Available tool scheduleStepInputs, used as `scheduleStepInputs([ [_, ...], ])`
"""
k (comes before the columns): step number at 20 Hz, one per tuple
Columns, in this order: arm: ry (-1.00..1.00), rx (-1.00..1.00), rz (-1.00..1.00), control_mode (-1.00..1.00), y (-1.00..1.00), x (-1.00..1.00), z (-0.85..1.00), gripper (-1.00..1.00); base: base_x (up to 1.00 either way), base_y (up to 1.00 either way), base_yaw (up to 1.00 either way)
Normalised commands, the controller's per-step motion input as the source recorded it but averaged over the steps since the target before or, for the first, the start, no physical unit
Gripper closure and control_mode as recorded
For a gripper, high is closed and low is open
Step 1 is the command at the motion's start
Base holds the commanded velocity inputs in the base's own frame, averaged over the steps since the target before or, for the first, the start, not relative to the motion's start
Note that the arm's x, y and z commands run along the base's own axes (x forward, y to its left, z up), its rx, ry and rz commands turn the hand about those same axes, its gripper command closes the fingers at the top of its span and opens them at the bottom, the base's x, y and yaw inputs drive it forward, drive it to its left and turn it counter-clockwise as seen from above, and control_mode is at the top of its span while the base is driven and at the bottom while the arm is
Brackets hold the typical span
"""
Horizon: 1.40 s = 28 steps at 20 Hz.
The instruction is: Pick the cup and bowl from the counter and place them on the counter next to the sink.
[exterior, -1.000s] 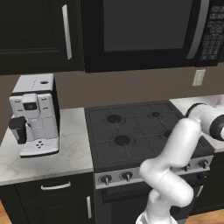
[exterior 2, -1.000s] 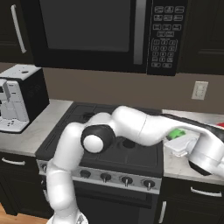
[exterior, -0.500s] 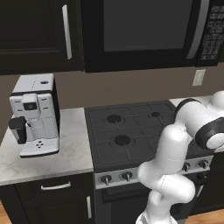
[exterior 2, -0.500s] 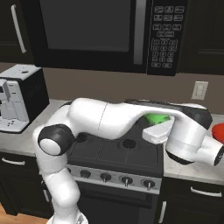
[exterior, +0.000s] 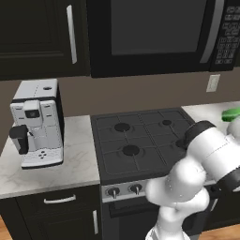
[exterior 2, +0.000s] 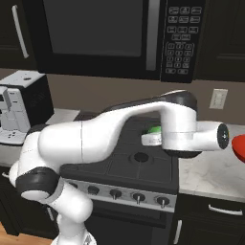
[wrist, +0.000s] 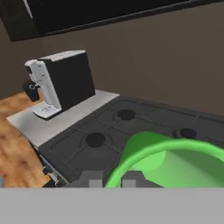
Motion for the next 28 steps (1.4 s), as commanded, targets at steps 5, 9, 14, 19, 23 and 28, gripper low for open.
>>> scheduleStepInputs([
  [5, 0.35, -0.18, -0.18, -1.00, 0.45, 0.00, -0.02, 1.00, 0.00, 0.00, 0.00],
  [9, 0.18, -0.09, -0.33, -1.00, 0.16, 0.00, 0.04, 1.00, 0.00, 0.00, 0.00],
  [14, 0.06, -0.04, -0.37, -1.00, 0.26, -0.17, 0.23, 1.00, 0.00, 0.00, 0.00],
  [19, 0.16, -0.06, -0.31, -1.00, 0.32, -0.13, 0.18, 1.00, 0.00, 0.00, 0.00],
  [23, 0.37, -0.12, -0.21, -1.00, 0.34, 0.00, 0.18, 1.00, 0.00, 0.00, 0.00],
  [28, 0.45, -0.09, -0.10, -1.00, 0.44, 0.00, 0.06, 1.00, 0.00, 0.00, 0.00],
])
